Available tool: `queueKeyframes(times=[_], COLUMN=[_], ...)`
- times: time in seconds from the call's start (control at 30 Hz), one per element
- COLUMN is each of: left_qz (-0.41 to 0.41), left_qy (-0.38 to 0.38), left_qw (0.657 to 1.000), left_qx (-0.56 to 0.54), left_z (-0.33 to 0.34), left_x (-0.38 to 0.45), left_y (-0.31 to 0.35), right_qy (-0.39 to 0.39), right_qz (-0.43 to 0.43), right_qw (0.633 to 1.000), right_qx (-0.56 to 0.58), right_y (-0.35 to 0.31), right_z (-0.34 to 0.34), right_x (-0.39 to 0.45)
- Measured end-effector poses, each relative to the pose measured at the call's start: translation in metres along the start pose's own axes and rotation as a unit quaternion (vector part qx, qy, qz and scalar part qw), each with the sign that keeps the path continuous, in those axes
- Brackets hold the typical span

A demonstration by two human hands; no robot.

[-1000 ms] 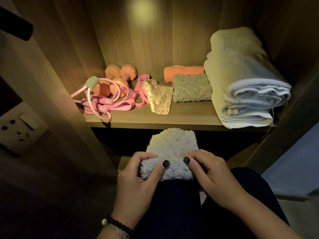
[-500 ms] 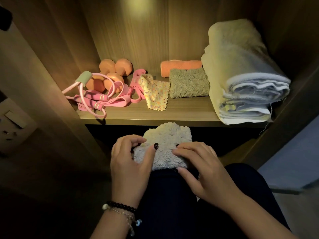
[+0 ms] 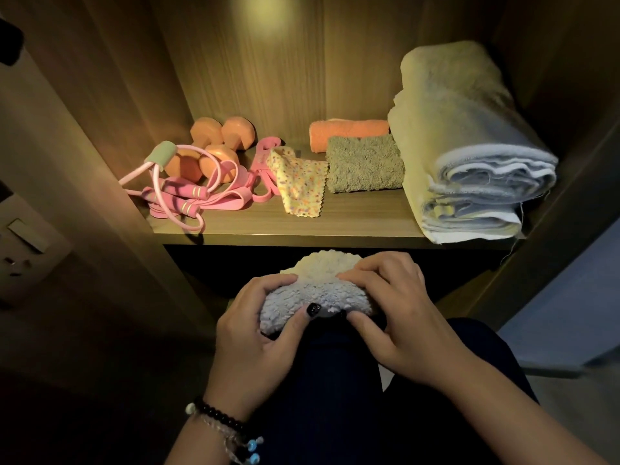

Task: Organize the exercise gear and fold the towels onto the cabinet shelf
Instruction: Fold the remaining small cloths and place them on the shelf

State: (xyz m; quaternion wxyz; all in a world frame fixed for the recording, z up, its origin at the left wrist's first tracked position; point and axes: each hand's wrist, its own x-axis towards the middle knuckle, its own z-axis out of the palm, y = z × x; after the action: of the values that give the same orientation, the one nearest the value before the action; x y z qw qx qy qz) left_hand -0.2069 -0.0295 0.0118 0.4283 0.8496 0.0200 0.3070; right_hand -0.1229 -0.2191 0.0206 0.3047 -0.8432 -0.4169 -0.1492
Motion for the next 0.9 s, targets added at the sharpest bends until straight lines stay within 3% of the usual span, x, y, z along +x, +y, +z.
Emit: queueKeyframes(times=[0.23,0.4,0.5,0.6,0.67,0.7,0.77,0.83,0.9], left_qz=[-0.172,-0.278,-0.22,-0.025,0.04,0.019,-0.116,-0.278,-0.369], left_qy=[0.096,0.086,0.11,0.122,0.099,0.097,0.114,0.105,0.055], left_qw=[0.98,0.957,0.969,0.989,0.991,0.994,0.987,0.954,0.927], left_qx=[-0.016,-0.02,0.012,0.076,0.074,0.054,-0.006,-0.039,-0.03], left_z=[0.011,0.013,0.015,0.009,0.004,0.002,-0.001,-0.003,-0.006], left_x=[-0.002,0.009,0.009,0.009,0.005,0.003,0.003,0.004,0.007], left_y=[0.013,0.006,0.008,0.008,0.005,0.004,0.002,-0.001,-0.005], right_qy=[-0.027,-0.042,-0.014,0.017,0.021,0.024,0.036,0.046,0.049], right_qz=[0.116,0.249,0.29,0.294,0.273,0.264,0.259,0.291,0.345], right_qw=[0.981,0.944,0.942,0.946,0.955,0.959,0.963,0.953,0.933], right_qx=[0.153,0.214,0.171,0.134,0.111,0.098,0.069,0.068,0.09], right_y=[-0.007,-0.007,-0.009,-0.012,-0.014,-0.014,-0.015,-0.016,-0.013], right_z=[0.006,0.011,0.012,0.015,0.018,0.019,0.021,0.021,0.021], right_x=[-0.002,0.018,0.029,0.033,0.031,0.03,0.029,0.028,0.025])
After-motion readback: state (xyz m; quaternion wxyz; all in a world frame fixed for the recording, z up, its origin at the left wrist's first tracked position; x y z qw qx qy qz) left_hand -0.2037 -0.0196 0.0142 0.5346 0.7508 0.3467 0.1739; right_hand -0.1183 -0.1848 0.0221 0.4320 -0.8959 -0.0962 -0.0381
